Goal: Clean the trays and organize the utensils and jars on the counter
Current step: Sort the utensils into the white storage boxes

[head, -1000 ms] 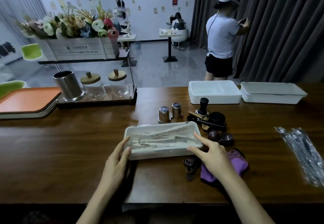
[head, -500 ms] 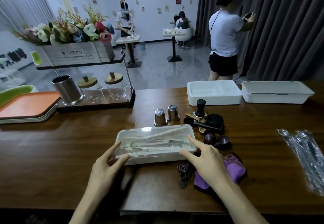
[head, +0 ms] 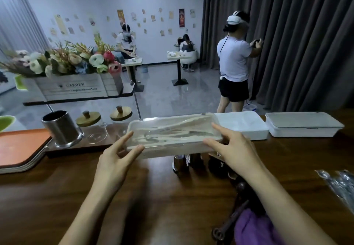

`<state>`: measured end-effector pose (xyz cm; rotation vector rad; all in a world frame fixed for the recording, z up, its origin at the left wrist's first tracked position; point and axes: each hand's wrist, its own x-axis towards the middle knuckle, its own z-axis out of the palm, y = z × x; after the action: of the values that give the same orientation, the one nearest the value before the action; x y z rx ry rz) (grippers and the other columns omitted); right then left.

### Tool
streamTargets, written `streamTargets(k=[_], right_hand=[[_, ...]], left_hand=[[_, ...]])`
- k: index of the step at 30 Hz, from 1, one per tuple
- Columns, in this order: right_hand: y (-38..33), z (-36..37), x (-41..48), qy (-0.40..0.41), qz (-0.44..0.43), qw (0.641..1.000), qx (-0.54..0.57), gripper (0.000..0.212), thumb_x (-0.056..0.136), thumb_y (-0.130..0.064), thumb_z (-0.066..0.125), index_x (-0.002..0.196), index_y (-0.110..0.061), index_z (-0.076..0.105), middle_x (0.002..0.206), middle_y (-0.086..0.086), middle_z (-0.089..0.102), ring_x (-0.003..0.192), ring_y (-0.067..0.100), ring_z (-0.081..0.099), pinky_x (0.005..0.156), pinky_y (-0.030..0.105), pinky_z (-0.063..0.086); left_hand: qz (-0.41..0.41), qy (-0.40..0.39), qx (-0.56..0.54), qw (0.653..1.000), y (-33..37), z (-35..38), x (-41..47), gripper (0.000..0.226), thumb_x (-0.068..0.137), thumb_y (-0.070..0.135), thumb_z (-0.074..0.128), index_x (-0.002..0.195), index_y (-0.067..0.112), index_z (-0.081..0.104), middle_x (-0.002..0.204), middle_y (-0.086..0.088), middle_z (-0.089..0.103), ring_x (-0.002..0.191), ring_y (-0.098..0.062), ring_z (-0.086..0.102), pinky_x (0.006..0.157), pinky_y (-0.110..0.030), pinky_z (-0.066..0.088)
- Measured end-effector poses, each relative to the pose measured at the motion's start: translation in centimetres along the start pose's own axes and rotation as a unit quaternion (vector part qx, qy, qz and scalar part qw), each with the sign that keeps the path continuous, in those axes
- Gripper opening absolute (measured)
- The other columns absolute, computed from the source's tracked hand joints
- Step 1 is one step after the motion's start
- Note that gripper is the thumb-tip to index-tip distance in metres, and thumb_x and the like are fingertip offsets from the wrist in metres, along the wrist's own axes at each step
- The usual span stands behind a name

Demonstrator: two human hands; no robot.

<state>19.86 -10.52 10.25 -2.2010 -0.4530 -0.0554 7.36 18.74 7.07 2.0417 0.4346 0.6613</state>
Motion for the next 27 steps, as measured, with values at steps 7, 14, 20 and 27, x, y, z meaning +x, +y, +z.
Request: streamTargets(k=[7,14,20,27], right_hand=[[-0.4,2.9,9.5,0.006,0.031,0.999,-0.010,0.067,0.085,-0.058,0.068,0.146,-0.039,0.048,0.140,0.003,0.059,0.132,0.028,0.049,0.100,0.038,0.041],[2.1,6.7,15.1,-0.014,0.096,0.995,-0.024,0.072,0.084,-0.057,0.071,0.147,-0.032,0.049,0.140,0.007,0.059,0.130,0.030,0.050,0.102,0.039,0.040],[4.3,9.8,16.9,-0.044,0.130,0.989,-0.049,0.067,0.088,-0.052,0.070,0.146,-0.025,0.050,0.144,0.006,0.056,0.131,0.029,0.050,0.101,0.038,0.041],[5.9,12.0,18.2,-0.058,0.140,0.986,-0.073,0.066,0.089,-0.053,0.067,0.146,-0.024,0.050,0.145,0.003,0.056,0.133,0.029,0.049,0.104,0.038,0.039]], left_hand=[[0.004,-0.022,-0.029,0.999,-2.6,3.6,10.0,0.073,0.082,0.061,0.075,0.147,0.034,0.053,0.124,-0.006,0.070,0.113,-0.018,0.067,0.102,-0.048,0.054],[-0.044,-0.049,-0.053,0.996,-5.4,7.6,14.5,0.072,0.086,0.041,0.079,0.148,0.017,0.052,0.141,-0.006,0.062,0.122,-0.017,0.061,0.108,-0.038,0.046],[-0.083,-0.077,-0.055,0.992,-7.1,9.0,15.1,0.081,0.078,0.046,0.074,0.150,0.017,0.050,0.149,-0.001,0.056,0.115,-0.008,0.057,0.108,-0.035,0.044],[-0.088,-0.082,0.007,0.993,-9.1,10.1,15.8,0.071,0.092,0.036,0.074,0.153,0.012,0.045,0.152,-0.005,0.052,0.125,-0.019,0.060,0.109,-0.040,0.044]])
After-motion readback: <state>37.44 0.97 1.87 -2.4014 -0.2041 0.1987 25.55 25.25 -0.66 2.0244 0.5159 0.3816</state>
